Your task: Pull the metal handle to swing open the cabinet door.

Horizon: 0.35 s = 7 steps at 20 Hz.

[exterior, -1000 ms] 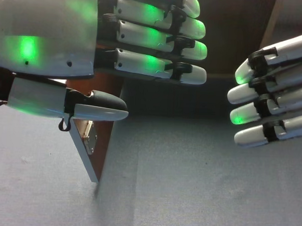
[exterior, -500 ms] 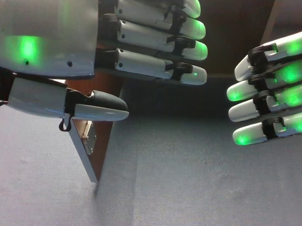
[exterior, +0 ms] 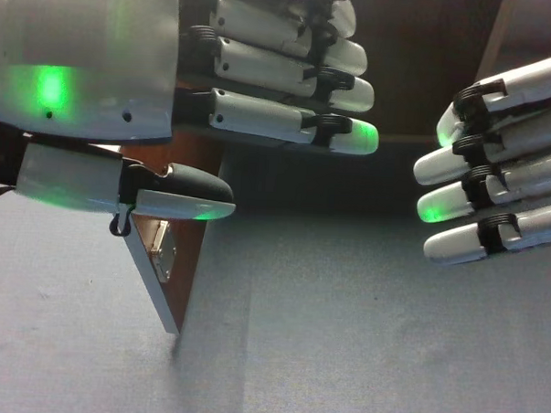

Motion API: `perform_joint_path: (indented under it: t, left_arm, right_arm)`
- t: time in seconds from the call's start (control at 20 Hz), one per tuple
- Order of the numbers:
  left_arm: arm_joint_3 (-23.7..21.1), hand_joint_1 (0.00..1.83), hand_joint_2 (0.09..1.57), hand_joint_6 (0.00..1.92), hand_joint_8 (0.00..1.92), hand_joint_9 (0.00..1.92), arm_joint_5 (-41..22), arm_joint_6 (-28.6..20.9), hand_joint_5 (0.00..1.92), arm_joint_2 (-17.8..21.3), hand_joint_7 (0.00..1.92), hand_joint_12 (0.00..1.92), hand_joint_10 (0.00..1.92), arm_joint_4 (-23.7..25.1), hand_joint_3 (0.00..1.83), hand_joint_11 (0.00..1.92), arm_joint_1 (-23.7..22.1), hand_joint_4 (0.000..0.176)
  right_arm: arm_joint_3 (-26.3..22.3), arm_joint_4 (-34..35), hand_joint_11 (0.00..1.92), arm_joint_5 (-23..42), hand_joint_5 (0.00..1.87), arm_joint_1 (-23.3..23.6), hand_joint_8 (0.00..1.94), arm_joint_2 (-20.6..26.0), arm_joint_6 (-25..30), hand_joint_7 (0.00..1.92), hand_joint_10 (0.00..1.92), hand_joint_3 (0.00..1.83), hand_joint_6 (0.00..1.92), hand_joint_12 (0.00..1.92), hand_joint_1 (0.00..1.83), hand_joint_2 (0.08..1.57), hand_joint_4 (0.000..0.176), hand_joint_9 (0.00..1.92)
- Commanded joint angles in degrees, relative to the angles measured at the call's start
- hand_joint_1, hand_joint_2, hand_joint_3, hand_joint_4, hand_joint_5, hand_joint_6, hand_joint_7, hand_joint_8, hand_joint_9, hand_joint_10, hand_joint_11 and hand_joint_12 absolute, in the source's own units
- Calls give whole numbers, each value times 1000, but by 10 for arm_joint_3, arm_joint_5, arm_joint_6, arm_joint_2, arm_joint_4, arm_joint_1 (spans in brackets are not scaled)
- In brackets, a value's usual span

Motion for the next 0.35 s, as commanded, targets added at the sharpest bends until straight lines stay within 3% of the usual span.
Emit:
perform_joint_path:
  t: [0.0,0.1,0.15,0.2,0.25,0.3]
  left_arm:
    - [0,516,1482,19,32,579,-14,5,428,3,569,911,41,-56,0,256,-5,0]
    - [0,624,1432,16,20,672,-14,5,521,3,663,939,30,-56,0,338,-5,0]
    - [0,700,1403,29,28,755,-14,5,625,3,750,1012,35,-56,0,387,-5,0]
    - [0,779,1370,46,38,837,-14,5,705,3,826,1064,45,-56,0,412,-5,0]
    - [0,950,1310,1177,80,926,-14,5,662,3,912,1149,88,-56,5,458,-5,0]
    - [0,966,1322,1466,95,943,-14,5,615,3,928,1183,104,-56,5,455,-5,0]
  right_arm:
    - [0,55,193,3,474,8,25,4,-1,558,43,0,25,1159,81,1555,0,579]
    - [0,55,302,3,618,8,44,4,-1,733,77,0,48,1243,283,1513,0,755]
    - [0,55,386,3,727,8,78,4,-1,841,295,2,34,1362,586,1405,0,813]
    - [0,55,441,3,653,8,289,4,-1,824,776,0,1200,1468,869,1331,0,710]
    - [0,55,473,3,595,8,1289,4,-1,723,1206,0,1421,1610,1053,1316,0,633]
    - [0,55,474,3,561,8,1527,4,-1,680,1362,0,1498,1655,1081,1325,0,584]
